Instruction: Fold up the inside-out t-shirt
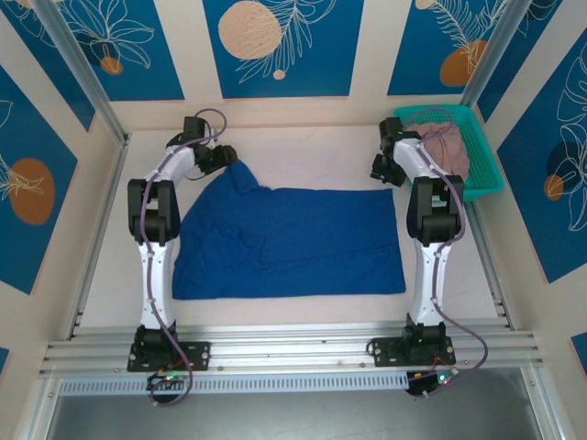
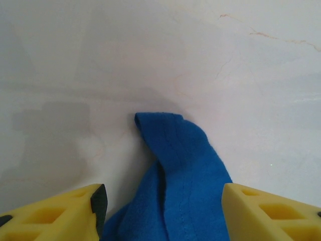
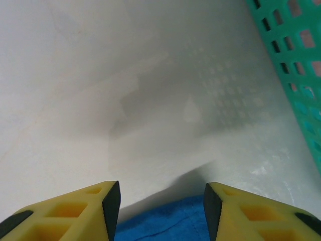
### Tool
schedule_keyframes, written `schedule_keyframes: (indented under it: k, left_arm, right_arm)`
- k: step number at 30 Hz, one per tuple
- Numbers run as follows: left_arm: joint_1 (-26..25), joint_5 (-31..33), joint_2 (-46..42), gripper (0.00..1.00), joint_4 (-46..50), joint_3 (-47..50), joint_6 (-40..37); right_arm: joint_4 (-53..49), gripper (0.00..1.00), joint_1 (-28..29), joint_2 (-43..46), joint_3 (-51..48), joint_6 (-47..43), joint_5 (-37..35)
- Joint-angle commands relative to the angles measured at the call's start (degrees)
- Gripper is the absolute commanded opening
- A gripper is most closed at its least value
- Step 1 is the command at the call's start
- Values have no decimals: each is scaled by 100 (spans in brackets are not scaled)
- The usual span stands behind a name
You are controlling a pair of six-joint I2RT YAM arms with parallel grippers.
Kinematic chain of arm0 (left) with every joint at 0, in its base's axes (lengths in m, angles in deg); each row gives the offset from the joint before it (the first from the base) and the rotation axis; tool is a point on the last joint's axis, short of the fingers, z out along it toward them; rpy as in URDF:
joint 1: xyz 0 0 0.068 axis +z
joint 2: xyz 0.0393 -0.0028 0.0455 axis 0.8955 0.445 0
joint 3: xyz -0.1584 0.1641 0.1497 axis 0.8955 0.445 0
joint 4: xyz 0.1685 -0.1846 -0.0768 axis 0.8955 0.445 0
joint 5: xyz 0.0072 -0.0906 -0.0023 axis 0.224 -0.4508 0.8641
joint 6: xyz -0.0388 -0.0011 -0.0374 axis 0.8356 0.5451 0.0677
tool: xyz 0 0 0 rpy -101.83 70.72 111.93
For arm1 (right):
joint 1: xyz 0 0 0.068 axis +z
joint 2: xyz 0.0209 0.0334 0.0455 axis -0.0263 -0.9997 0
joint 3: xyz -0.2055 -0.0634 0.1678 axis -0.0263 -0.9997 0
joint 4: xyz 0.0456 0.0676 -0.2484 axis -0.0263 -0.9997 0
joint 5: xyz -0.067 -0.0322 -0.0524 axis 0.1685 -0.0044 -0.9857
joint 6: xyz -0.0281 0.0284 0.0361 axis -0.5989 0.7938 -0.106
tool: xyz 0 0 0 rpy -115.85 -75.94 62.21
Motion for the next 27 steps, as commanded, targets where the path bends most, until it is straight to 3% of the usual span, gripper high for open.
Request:
schedule_keyframes:
  k: [1,5,21,27]
  left_arm:
    - [19,-146,117,63,153,-225,-130]
    - [19,-82,143,62,192,-253,-180]
    - [19,-92,187,62,205,-252,-219]
    - [27,-39,202,63,231,-250,-259]
  right_arm:
    - [-653,50,202,-159,395,-322,-492]
    - [-759,51,338,-27,496,-469,-798]
    - [-1084,53,274,-658,503,-307,-325]
    - [-1104,48,231,-842,678,-340,-152]
